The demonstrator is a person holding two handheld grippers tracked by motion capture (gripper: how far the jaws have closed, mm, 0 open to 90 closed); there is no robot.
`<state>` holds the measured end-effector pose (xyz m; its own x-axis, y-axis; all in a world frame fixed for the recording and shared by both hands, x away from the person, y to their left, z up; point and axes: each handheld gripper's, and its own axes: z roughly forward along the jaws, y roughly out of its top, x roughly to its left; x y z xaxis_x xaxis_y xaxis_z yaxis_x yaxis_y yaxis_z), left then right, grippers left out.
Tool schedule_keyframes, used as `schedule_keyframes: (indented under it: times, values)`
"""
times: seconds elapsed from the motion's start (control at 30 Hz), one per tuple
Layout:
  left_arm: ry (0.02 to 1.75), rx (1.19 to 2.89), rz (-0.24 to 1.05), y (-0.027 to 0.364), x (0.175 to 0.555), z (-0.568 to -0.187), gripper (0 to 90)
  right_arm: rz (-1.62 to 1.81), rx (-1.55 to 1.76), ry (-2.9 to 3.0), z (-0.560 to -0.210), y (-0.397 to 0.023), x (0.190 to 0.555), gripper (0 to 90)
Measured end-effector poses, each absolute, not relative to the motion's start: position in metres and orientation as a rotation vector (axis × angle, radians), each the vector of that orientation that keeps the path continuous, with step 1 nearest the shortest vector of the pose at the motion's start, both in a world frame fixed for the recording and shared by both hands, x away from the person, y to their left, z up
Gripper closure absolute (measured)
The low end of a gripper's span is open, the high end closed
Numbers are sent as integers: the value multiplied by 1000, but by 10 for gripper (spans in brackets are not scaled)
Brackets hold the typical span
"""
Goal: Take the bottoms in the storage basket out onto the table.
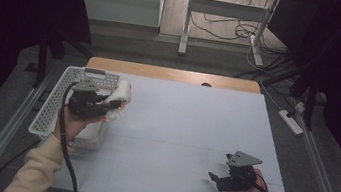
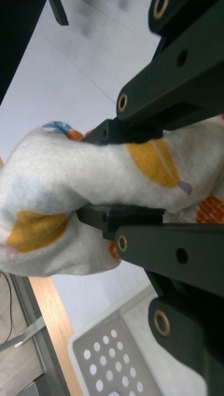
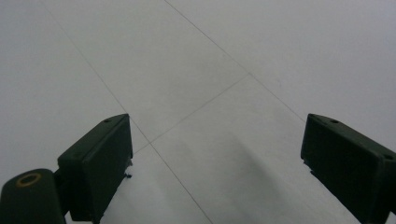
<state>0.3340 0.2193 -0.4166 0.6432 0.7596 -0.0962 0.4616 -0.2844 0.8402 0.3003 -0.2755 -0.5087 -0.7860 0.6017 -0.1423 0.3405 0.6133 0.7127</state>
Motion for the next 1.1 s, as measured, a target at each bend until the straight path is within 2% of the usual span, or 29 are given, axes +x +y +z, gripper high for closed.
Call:
schedule_keyframes:
  times: [1.1]
  values:
    - [916, 1996, 353, 193, 336, -430, 689, 971, 756, 2474, -509, -275, 301, 91]
